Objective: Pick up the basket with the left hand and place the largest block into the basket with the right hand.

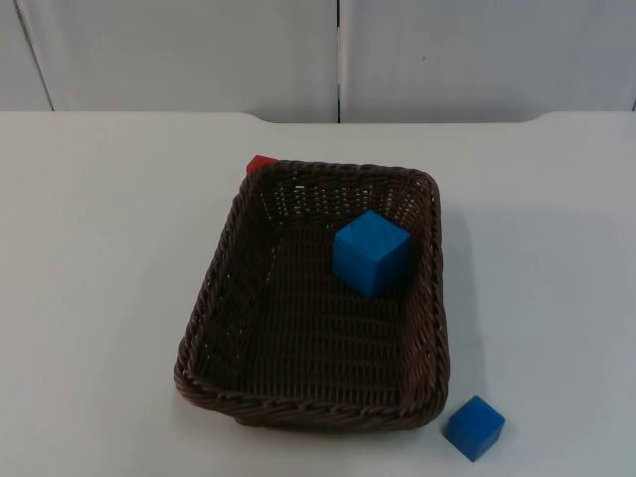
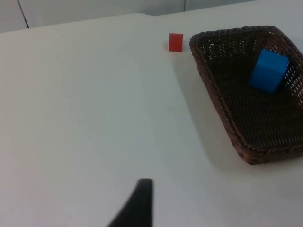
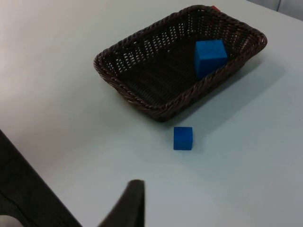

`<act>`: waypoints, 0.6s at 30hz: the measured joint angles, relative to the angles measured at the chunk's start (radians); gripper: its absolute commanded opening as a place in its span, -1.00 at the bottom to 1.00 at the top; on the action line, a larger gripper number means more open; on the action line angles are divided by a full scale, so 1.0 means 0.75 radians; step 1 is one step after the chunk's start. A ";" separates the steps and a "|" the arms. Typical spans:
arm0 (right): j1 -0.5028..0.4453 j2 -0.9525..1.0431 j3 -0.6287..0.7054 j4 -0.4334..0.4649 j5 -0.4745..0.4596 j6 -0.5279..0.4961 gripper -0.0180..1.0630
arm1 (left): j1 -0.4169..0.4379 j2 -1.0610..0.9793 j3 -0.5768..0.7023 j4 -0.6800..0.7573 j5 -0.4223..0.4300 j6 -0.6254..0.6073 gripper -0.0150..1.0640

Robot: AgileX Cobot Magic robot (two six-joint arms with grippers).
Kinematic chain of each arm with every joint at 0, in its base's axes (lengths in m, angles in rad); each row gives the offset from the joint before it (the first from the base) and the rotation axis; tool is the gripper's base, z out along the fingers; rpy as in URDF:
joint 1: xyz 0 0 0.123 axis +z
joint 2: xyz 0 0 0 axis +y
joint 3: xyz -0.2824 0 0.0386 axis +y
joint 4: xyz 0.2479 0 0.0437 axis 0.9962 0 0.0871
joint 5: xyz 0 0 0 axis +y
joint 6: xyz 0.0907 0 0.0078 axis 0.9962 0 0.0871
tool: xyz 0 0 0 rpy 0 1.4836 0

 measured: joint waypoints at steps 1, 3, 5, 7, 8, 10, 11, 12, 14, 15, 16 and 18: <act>0.000 0.000 0.000 0.000 0.000 0.000 0.99 | 0.000 0.000 0.000 0.003 0.000 0.000 0.98; 0.000 0.000 0.000 0.000 0.000 0.000 0.99 | 0.000 0.000 0.000 0.003 0.000 0.000 0.98; 0.000 0.000 0.000 0.000 0.000 0.000 0.99 | 0.000 0.000 0.000 0.003 0.000 0.000 0.98; 0.000 0.000 0.000 0.000 0.000 0.000 0.99 | 0.000 0.000 0.000 0.003 0.000 0.000 0.98; 0.000 0.000 0.000 0.000 0.000 0.000 0.99 | 0.000 0.000 0.000 0.003 0.000 0.000 0.98; 0.000 0.000 0.000 0.000 0.000 0.000 0.99 | 0.000 0.000 0.000 0.003 0.000 0.000 0.98; 0.000 0.000 0.000 0.000 0.000 0.000 0.99 | 0.000 0.000 0.000 0.003 0.000 0.000 0.98; 0.000 0.000 0.000 0.000 0.000 0.000 0.99 | 0.000 0.000 0.000 0.003 0.000 0.000 0.98; 0.000 0.000 0.000 0.000 0.000 0.000 0.99 | 0.000 0.000 0.000 0.003 0.000 0.000 0.98; 0.000 0.000 0.000 0.000 0.000 0.000 0.99 | 0.000 0.000 0.000 0.003 0.000 0.000 0.98; 0.000 0.000 0.000 0.000 0.000 0.000 0.99 | 0.000 0.000 0.000 0.003 0.000 0.000 0.98; 0.000 0.000 0.000 0.000 -0.003 0.000 0.99 | 0.000 0.000 0.000 0.003 0.000 0.000 0.98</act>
